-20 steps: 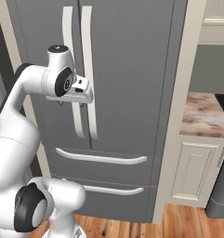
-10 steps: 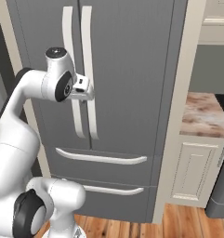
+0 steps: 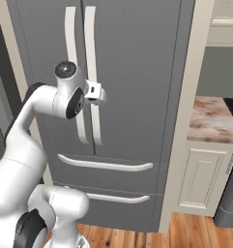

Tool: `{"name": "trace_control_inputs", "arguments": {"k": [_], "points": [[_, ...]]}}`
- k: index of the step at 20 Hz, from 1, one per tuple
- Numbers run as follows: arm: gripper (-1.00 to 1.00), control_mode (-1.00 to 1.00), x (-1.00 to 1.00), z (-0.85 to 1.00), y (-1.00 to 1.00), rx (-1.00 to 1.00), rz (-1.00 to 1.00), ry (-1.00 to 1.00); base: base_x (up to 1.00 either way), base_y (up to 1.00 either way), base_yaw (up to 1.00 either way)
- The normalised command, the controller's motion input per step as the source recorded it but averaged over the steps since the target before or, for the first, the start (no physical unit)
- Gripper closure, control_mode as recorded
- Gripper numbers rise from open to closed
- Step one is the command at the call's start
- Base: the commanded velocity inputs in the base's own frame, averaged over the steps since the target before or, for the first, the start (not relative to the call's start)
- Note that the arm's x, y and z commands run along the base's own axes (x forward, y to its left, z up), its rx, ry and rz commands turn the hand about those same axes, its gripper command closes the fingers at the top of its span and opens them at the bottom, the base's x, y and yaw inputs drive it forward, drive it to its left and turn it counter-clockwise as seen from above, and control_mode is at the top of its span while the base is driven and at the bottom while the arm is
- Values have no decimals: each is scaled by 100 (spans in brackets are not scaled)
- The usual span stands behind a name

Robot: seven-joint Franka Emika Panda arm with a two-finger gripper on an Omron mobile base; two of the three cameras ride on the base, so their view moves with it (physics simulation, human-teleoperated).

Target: Retrieve the sausage and cheese from the fridge and place them on the cutting board on the counter.

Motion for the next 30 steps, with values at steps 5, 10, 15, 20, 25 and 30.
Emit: {"name": "trace_control_inputs", "arguments": {"k": [5, 10, 15, 20, 25, 30], "points": [[-100, -100, 49, 13, -34, 0, 0, -6, 0, 0, 0], [-100, -100, 70, 11, 12, 2, -3, 0, 0, 0, 0], [-100, -100, 20, 2, 2, 9, -1, 0, 0, 0, 0], [-100, -100, 26, 0, 0, 9, 0, 0, 0, 0, 0], [-100, -100, 6, 0, 2, 8, 0, -1, 0, 0, 0], [-100, -100, 0, 3, 10, 2, 0, -6, 0, 0, 0]]}}
